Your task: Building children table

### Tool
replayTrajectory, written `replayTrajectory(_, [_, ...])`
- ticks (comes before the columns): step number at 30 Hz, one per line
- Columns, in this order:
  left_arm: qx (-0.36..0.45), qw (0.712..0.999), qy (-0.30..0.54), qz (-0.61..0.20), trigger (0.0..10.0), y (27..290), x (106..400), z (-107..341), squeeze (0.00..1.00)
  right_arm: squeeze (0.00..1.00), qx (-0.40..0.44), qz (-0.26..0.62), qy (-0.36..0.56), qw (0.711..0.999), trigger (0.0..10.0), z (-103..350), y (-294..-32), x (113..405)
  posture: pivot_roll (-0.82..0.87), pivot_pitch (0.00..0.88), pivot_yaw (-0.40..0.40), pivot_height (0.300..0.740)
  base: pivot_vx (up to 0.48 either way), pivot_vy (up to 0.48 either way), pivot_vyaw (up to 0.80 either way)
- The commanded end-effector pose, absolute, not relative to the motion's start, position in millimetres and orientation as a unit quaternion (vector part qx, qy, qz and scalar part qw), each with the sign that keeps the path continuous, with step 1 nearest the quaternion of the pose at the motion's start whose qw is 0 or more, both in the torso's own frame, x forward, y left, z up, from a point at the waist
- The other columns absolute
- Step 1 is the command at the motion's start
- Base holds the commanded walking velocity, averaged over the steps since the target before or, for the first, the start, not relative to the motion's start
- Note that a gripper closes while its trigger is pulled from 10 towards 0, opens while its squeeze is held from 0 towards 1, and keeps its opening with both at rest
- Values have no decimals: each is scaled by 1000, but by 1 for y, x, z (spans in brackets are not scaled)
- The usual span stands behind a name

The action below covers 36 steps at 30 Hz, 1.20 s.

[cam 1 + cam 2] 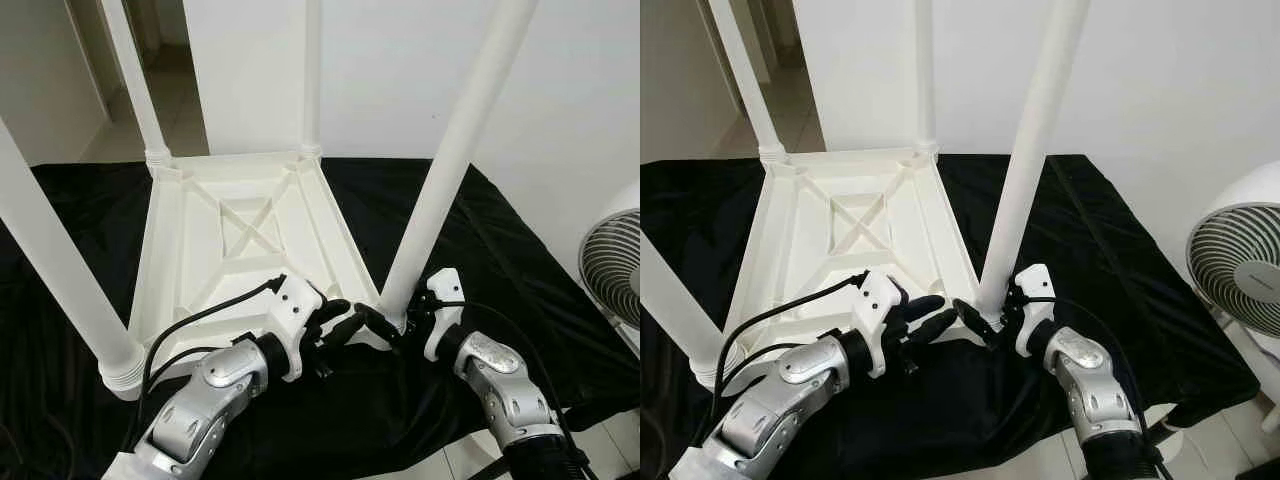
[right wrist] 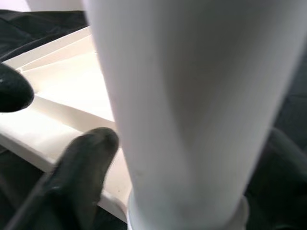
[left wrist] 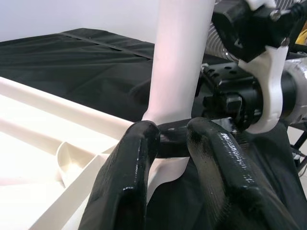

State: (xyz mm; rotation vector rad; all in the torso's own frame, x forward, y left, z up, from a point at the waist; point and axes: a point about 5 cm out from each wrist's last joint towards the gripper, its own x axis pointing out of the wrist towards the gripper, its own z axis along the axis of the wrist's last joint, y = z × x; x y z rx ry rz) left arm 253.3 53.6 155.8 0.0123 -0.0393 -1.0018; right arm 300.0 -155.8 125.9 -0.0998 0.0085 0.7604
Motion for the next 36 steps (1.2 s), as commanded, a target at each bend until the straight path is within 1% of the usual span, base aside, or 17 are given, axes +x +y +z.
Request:
replayTrajectory(1, [13, 856, -16, -517, 10000, 51, 250, 154, 0, 0, -55, 378, 3, 924, 10000, 126, -155, 301, -26, 0, 12, 740, 0, 0, 0])
replayTrajectory(2, [10, 849, -11, -528, 10000, 48, 245, 150, 0, 0, -70, 390, 4, 918, 0, 124, -156, 305, -25, 12, 5, 740, 0, 0, 0])
replayTrajectory(7, [10, 843, -2, -537, 10000, 50, 239, 145, 0, 0, -71, 402, 2, 913, 0, 127, -161, 309, -30, 24, -3, 740, 0, 0, 0])
replayTrajectory(12, [11, 844, 1, -537, 10000, 51, 239, 143, 0, 0, -72, 407, -2, 911, 0, 130, -164, 311, -33, 27, -6, 740, 0, 0, 0])
replayTrajectory(19, [-5, 854, -8, -520, 10000, 47, 245, 147, 0, 0, -60, 394, -13, 917, 0, 130, -163, 309, -39, 35, -13, 740, 0, 0, 0])
replayTrajectory(20, [-7, 855, -9, -518, 10000, 47, 245, 148, 0, 0, -51, 375, -11, 926, 706, 128, -162, 309, -33, 36, -16, 740, 0, 0, 0])
replayTrajectory(21, [-8, 856, -10, -517, 10000, 46, 244, 148, 0, 0, -46, 361, -9, 931, 706, 127, -161, 309, -33, 36, -16, 740, 0, 0, 0])
replayTrajectory(22, [-8, 856, -10, -517, 10000, 46, 244, 148, 0, 0, -46, 361, -9, 931, 706, 127, -161, 309, -33, 36, -16, 740, 0, 0, 0])
replayTrajectory(23, [-9, 857, -11, -516, 10000, 46, 244, 149, 0, 0, -30, 340, -15, 940, 10000, 127, -159, 309, -32, 37, -16, 740, 0, 0, 0])
replayTrajectory(24, [-9, 857, -12, -515, 10000, 47, 243, 149, 0, 0, -23, 321, -20, 946, 10000, 127, -157, 309, -30, 38, -16, 740, 0, 0, 0])
replayTrajectory(25, [-9, 857, -12, -515, 10000, 47, 243, 149, 0, 0, -23, 321, -20, 946, 10000, 127, -157, 309, -30, 38, -16, 740, 0, 0, 0])
replayTrajectory(27, [-5, 857, -10, -515, 10000, 48, 242, 148, 0, 0, -14, 262, -26, 965, 10000, 126, -151, 308, -28, 38, -15, 740, 0, 0, 0])
replayTrajectory(28, [-5, 857, -10, -515, 10000, 48, 242, 148, 0, 0, -14, 262, -26, 965, 10000, 126, -151, 308, -28, 38, -15, 740, 0, 0, 0])
replayTrajectory(29, [-1, 856, -8, -516, 10000, 49, 241, 146, 0, 0, -11, 233, -30, 972, 10000, 125, -149, 307, -24, 35, -13, 740, 0, 0, 0])
replayTrajectory(30, [-1, 856, -8, -516, 10000, 49, 241, 146, 0, 0, -11, 233, -30, 972, 10000, 125, -149, 307, -24, 35, -13, 740, 0, 0, 0])
replayTrajectory(34, [9, 857, -8, -516, 10000, 53, 241, 145, 0, 0, 44, 144, -36, 988, 10000, 121, -134, 299, -20, 35, -12, 740, 0, 0, 0])
replayTrajectory(36, [9, 857, -8, -515, 10000, 53, 241, 145, 0, 0, 52, 127, -35, 990, 10000, 121, -132, 299, -20, 35, -12, 740, 0, 0, 0])
